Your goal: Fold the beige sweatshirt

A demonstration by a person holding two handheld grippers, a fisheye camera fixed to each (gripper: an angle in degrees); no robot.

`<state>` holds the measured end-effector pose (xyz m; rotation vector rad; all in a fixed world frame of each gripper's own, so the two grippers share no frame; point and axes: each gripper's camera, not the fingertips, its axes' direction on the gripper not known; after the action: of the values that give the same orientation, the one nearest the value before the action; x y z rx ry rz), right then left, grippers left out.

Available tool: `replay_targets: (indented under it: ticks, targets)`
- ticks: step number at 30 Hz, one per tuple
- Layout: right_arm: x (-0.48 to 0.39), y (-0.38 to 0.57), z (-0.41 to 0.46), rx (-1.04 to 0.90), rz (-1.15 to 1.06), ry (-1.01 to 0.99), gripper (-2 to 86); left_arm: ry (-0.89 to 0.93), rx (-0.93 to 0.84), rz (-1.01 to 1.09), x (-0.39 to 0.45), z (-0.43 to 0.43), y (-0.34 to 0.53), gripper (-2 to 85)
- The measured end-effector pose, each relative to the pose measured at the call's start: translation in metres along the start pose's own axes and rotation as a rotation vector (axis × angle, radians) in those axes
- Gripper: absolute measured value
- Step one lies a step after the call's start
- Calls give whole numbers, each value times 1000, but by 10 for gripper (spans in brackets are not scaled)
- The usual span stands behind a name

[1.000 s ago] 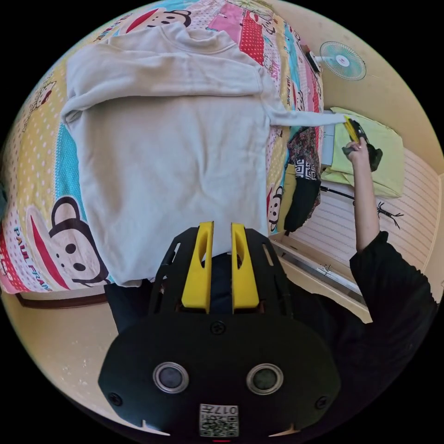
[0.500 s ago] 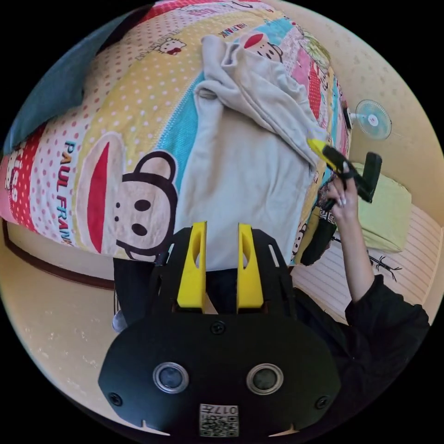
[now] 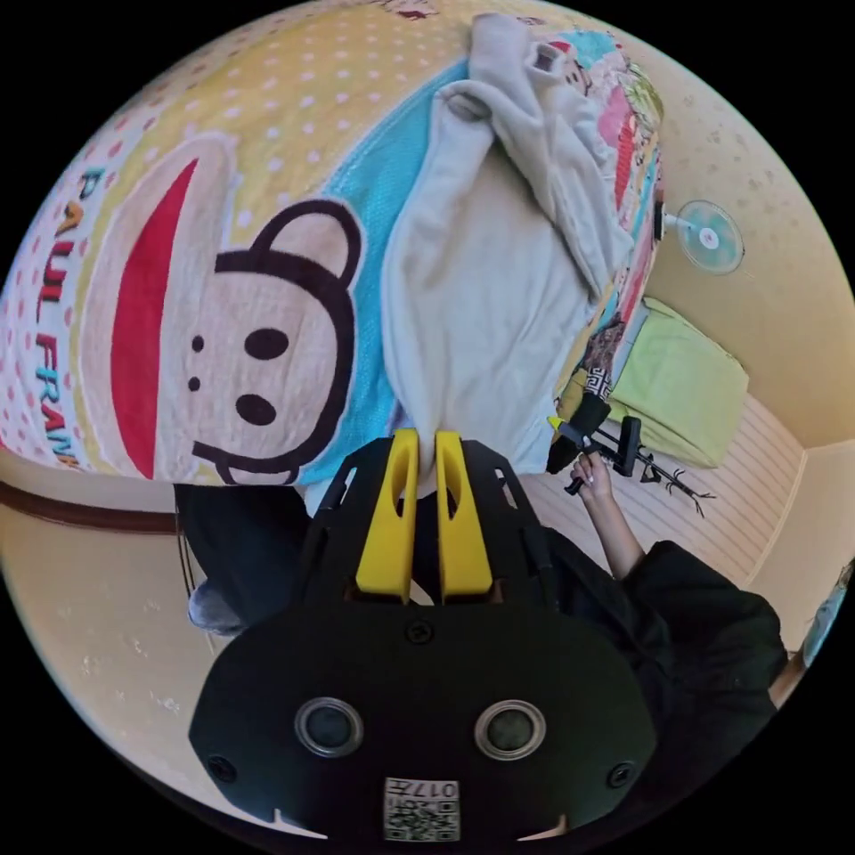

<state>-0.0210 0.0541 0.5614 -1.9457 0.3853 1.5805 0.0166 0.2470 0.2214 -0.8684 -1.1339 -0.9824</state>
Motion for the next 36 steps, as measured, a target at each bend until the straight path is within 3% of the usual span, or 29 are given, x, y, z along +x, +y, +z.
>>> replay_targets:
  ticks: [6,13,16,20,23,26,29,33,36]
  targets:
    - [-7,-67,-75,192,-27,9,48,48,216,50,28,-65,-47,58]
    - [39,-101,-92,208,77,-92,137,20,404,-6,-2,-79,-25,137]
    - [61,-85,-85,212,105,-144,146,-24,363,-27,-12,-54,-2,151]
    - [94,-66,-62,191,213,-388,138,38,291,-57,-25,-27,1,154]
    - [106,-53,-47,138,217,-578,57,96,334,-104,-32,-28,-6,123]
    - [117,-29,-64,196,191,-635,40,156,326,-128,-36,-36,-17,58]
    - [121,-9,-86,198,123,-775,32,197,178,-77,-30,-36,-17,42]
    - [111,28,-116,165,36,-924,26,309,40,102,6,-60,43,33]
    - [110,77,-127,133,38,-994,26,421,63,101,21,-81,120,31]
